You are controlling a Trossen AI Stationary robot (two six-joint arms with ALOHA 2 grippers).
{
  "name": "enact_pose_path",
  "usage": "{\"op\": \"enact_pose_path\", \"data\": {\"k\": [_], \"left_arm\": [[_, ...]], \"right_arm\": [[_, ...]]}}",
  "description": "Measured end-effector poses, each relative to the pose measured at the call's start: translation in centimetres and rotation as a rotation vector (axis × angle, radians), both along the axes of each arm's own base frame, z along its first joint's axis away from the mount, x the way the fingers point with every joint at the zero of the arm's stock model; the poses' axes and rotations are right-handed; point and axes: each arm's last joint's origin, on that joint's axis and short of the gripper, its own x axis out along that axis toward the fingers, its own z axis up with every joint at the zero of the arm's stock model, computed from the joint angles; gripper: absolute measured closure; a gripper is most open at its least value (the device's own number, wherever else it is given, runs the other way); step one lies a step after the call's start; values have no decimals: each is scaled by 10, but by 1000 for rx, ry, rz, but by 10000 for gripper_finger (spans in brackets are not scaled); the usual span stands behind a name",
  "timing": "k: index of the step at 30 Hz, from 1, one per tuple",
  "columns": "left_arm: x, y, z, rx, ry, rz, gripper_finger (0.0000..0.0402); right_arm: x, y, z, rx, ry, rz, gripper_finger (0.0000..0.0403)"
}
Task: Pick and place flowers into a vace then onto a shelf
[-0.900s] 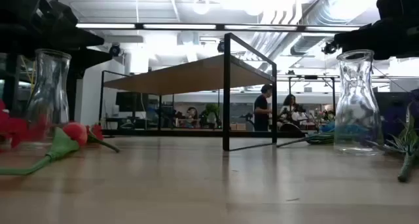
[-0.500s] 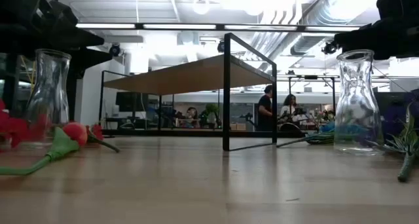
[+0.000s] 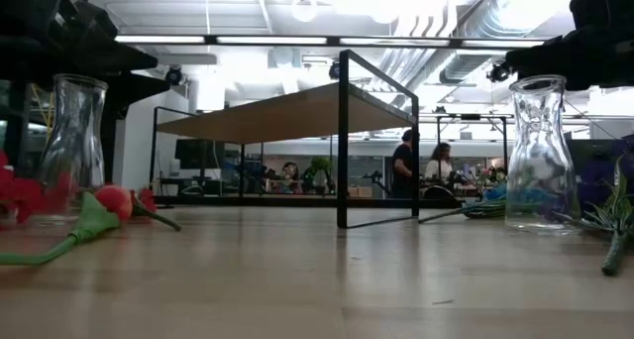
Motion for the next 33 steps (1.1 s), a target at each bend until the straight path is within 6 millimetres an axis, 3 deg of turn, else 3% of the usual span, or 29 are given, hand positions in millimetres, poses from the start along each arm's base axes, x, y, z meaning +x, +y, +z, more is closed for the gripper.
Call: {"op": "enact_pose_path", "data": {"k": [33], "left_arm": [[0,0,0,-32,-6,1,130]], "right_arm": [[0,0,0,0,0,0,402]]}}
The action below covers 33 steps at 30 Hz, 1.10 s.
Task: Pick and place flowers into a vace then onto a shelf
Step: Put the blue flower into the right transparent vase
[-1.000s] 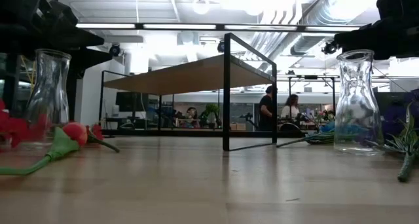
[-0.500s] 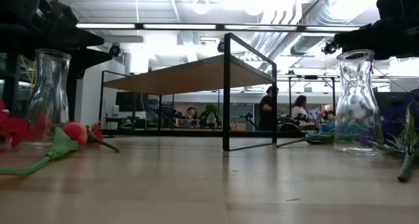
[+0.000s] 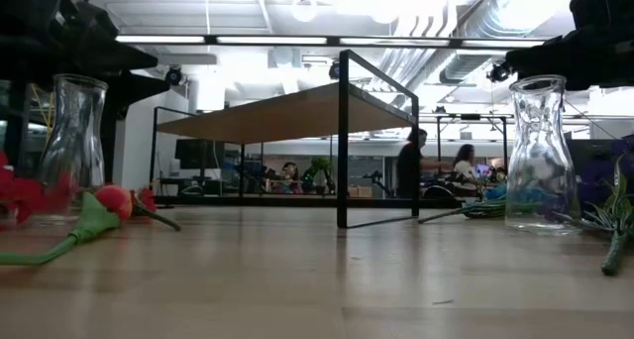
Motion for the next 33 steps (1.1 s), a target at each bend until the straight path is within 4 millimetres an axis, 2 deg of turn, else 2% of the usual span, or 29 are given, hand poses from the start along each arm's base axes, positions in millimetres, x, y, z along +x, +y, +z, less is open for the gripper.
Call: {"op": "enact_pose_path", "data": {"k": [6,9,14,17,20,26,33], "left_arm": [[-1,0,3,-190,-31,4,129],[-4,0,19,-216,-86,-1,129],[-18,-2,62,-165,-203,-12,131],[-32,-4,92,-130,-269,-16,129],[-48,-5,115,-113,-272,-14,129],[-68,-8,151,-135,-285,-22,130],[-76,-10,170,-124,-340,-78,130]], "right_arm": [[0,0,0,0,-2,0,402],[0,0,6,-1,-61,1,402],[-9,1,37,125,-370,46,402],[-26,2,68,210,-646,105,402],[-44,3,91,208,-860,153,402],[-57,4,116,193,-935,154,402],[-63,4,136,159,-980,140,402]]}}
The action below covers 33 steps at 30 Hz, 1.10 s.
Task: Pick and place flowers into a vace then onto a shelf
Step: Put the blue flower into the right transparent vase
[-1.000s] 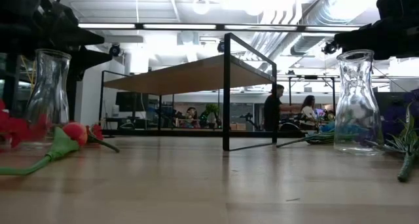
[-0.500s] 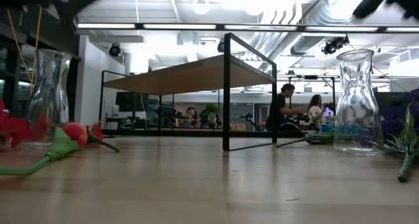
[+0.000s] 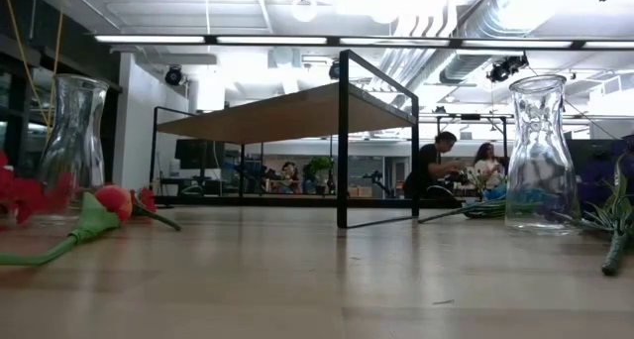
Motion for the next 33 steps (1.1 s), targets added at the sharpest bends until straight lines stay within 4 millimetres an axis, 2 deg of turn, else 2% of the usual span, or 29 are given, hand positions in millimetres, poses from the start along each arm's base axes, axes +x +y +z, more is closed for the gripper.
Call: {"op": "enact_pose_path", "data": {"k": [5,10,19,33], "left_arm": [[-1,0,1,0,-4,1,130],[-1,0,1,-5,-2,3,129],[-1,0,1,-95,-5,-25,131],[-1,0,0,-103,6,-23,138]], "right_arm": [[-7,0,14,-7,-44,-12,402],[-12,1,20,-2,-66,2,402],[-12,1,20,-27,-77,-43,402],[-12,1,20,-24,-75,-45,402]]}}
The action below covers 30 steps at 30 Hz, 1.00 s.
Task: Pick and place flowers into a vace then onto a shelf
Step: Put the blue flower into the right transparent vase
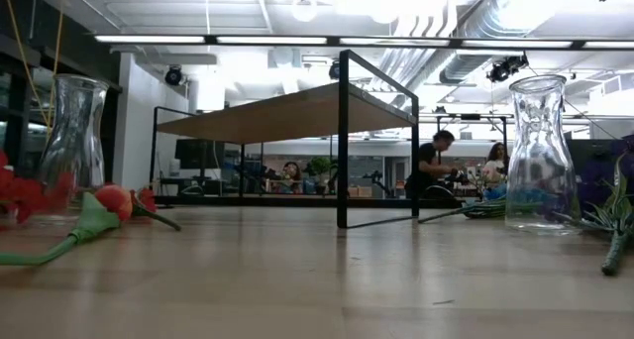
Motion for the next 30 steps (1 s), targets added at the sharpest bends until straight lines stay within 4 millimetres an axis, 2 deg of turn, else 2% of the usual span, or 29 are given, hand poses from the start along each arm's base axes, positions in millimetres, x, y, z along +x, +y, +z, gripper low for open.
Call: {"op": "enact_pose_path", "data": {"k": [23,27,30], "left_arm": [[1,0,-4,-11,41,0,137],[1,0,-5,-50,46,-3,138],[2,1,-6,-75,59,-6,137]], "right_arm": [[4,-1,0,44,34,6,402],[16,-4,17,102,188,-68,402],[24,-7,44,159,339,-132,402]]}}
